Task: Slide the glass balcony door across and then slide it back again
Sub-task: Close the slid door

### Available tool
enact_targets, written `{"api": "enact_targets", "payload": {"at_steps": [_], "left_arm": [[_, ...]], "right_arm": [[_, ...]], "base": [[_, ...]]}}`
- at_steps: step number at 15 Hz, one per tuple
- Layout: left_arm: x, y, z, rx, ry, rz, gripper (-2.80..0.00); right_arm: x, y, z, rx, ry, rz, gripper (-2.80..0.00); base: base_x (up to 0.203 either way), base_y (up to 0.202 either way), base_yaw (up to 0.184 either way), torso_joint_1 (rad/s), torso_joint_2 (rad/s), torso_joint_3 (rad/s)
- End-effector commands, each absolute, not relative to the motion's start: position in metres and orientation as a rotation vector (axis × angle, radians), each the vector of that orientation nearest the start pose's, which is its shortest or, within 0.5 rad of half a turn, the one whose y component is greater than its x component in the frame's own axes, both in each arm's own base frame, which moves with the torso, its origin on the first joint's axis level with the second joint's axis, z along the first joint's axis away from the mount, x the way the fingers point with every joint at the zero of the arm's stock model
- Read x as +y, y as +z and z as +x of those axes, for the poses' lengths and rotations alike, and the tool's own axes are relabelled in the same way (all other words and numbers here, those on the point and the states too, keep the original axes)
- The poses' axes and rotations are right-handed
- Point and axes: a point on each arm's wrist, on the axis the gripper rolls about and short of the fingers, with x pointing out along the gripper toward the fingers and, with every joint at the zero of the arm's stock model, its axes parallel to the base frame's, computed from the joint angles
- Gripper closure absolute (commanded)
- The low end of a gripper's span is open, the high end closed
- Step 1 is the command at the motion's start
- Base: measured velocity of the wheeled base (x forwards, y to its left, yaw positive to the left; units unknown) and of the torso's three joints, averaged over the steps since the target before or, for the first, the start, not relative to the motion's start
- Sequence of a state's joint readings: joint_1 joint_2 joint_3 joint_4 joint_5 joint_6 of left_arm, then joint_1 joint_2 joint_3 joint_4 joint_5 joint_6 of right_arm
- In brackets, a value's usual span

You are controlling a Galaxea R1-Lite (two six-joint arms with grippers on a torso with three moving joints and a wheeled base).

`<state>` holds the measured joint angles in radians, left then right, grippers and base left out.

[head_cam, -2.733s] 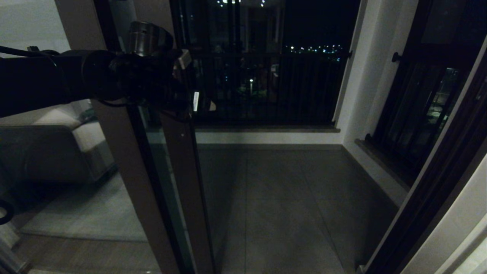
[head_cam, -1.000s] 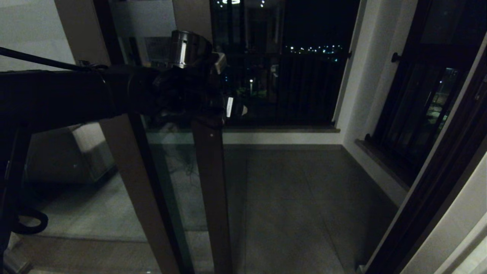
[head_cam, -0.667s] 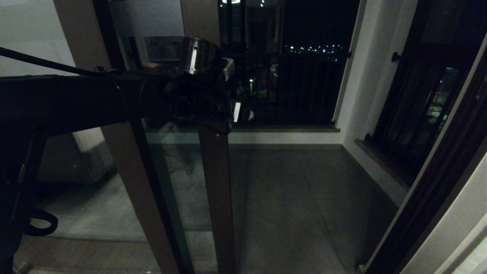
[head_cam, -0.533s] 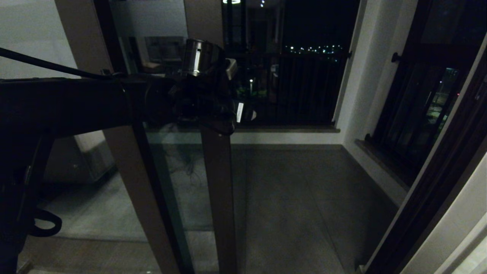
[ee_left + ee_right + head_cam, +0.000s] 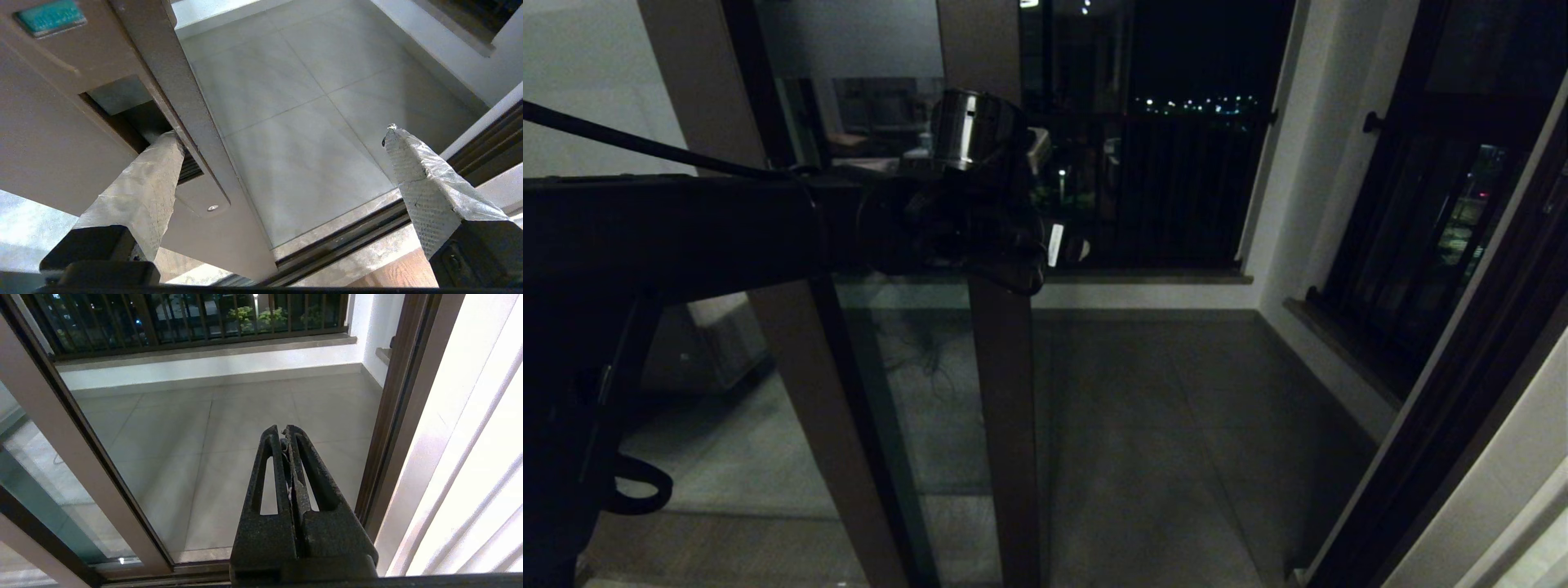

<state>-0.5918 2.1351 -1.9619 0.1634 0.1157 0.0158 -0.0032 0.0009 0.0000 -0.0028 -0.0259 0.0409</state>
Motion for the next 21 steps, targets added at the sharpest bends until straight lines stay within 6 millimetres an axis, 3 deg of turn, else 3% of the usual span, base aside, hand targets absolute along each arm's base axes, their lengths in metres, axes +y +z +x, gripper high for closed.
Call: {"api": "enact_targets", "payload": {"at_steps": [1,21], "left_arm": [[-0.248,0.262,0.367,0.325,-0.482,0.137,-2.8],[-0.282,0.249,0.361,0.285,-0.534,0.154,-2.8]], "right_arm": [[-0.001,0.076,-0.023,-0.002,-0.029,0.041,0.0],[-0.001,0.076,-0.023,-0.002,-0.029,0.041,0.0]], "base": [[0.0,0.0,0.0,0.0,0.0,0.0],[0.0,0.0,0.0,0.0,0.0,0.0]]}}
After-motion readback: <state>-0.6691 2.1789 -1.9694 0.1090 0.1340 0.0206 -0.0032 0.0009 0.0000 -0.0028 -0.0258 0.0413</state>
